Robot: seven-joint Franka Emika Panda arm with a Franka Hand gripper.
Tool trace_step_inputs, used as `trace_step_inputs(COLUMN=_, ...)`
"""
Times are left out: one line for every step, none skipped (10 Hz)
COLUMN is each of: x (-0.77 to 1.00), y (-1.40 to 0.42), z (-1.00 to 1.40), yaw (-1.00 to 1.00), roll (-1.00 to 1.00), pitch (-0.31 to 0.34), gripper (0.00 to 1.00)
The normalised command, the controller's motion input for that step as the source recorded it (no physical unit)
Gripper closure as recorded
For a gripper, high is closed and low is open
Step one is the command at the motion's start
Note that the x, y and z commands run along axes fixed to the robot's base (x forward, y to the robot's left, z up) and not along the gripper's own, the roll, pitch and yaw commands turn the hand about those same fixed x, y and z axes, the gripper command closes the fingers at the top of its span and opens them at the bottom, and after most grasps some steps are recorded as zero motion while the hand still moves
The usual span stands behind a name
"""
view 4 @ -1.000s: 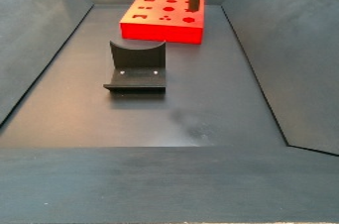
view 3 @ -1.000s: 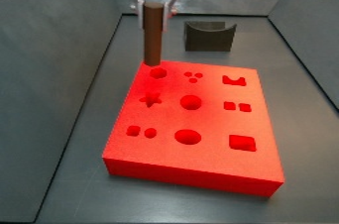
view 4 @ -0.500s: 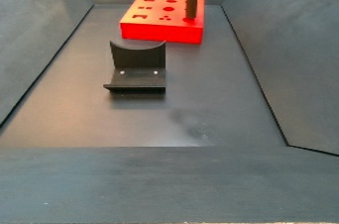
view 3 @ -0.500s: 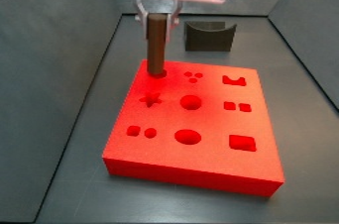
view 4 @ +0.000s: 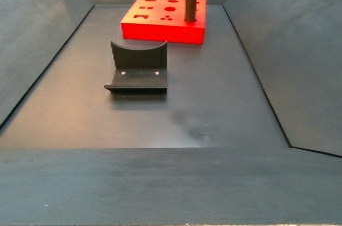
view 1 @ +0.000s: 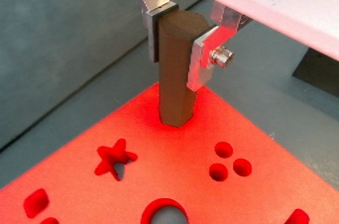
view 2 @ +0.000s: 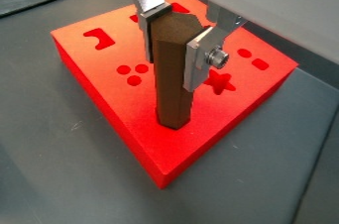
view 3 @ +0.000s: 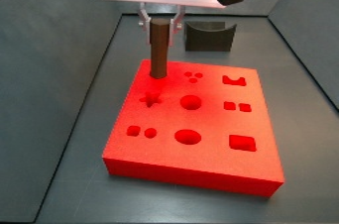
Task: Pick up the hexagon object. Move up. Move to above the board. Insert the hexagon object.
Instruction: Insert the hexagon object.
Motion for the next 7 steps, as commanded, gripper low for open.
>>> trace_step_inputs(x=0.54, y=0.12, z=-0.4, yaw=0.0, roll=0.0, pitch=0.0, gripper=1.0)
trace_step_inputs(x=0.44, y=0.09, z=-0.34, yaw=0.0, roll=0.0, pitch=0.0, gripper=1.0)
trace_step_inputs(x=-0.03, y=-0.07, z=-0.57, yaw=0.0, roll=0.18, pitch=-0.157, gripper=1.0)
trace_step_inputs(x=-0.28, y=-0.2, z=-0.65, yaw=0.0, roll=0.23, pitch=-0.234, gripper=1.0)
trace_step_inputs(x=-0.31, y=-0.21, z=-0.49, yaw=0.0, roll=0.21, pitch=-0.193, gripper=1.0)
trace_step_inputs(x=0.0, y=0.0, z=-0.02, yaw=0.04, roll=-0.03, pitch=-0.024, gripper=1.0)
trace_step_inputs(x=0.0, y=0.0, z=0.0, yaw=0.0, roll=0.0, pitch=0.0, gripper=1.0)
